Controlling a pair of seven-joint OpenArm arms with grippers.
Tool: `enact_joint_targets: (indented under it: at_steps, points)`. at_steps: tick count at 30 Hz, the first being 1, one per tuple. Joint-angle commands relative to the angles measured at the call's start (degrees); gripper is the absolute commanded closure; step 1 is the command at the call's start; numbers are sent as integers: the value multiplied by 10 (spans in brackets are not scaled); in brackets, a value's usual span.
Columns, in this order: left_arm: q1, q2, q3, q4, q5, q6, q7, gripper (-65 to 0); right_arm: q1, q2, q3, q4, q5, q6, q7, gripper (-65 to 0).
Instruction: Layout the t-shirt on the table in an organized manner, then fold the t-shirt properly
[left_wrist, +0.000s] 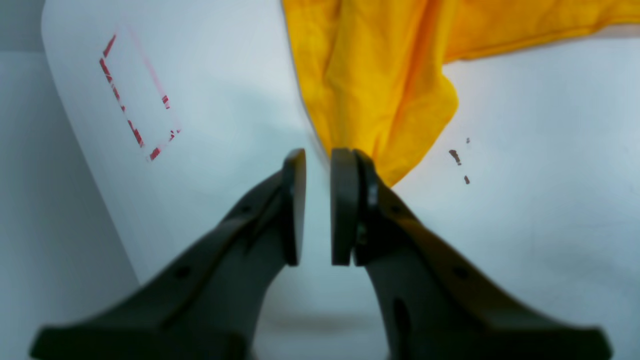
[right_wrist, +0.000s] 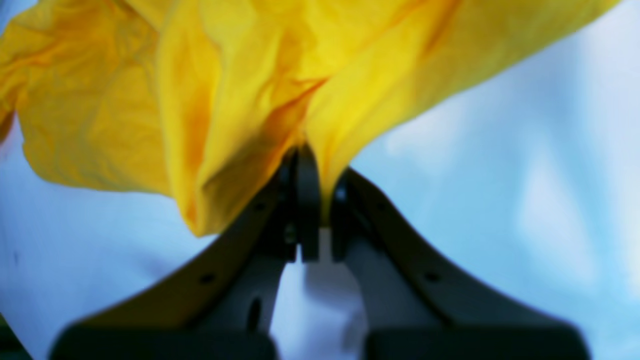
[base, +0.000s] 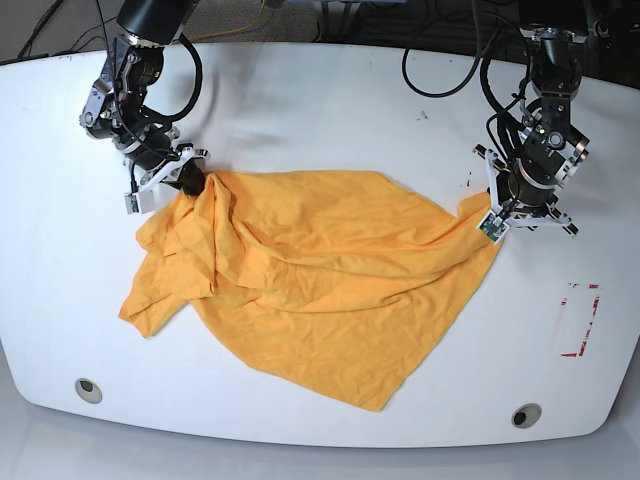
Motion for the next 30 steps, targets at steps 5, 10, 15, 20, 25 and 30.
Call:
enact_joint_targets:
  at_steps: [5,10,15,20,25,30]
  points:
    - [-20,-7,-3,6,2,1,-6,-74,-10,12,0,67,9,1,2,-30]
    - [-21,-6,-3,5,2,1,-6,-109,-11,14,0,81,9,1,2,-30]
    - [-21,-5,-5,5,1,2,-6,-241,-10,14,0,78,8,1,2,-30]
    - [-25,11,-36,2,0,2,-6,-341,-11,14,-1,78,8,1,2,-30]
    - [-50,43,-94,-21,0,2,-6,-375,-12,14,-1,77,8,1,2,-30]
    - [-73,61,-141,-73,-1,2,-6,-378,-12,14,-1,77,8,1,2,-30]
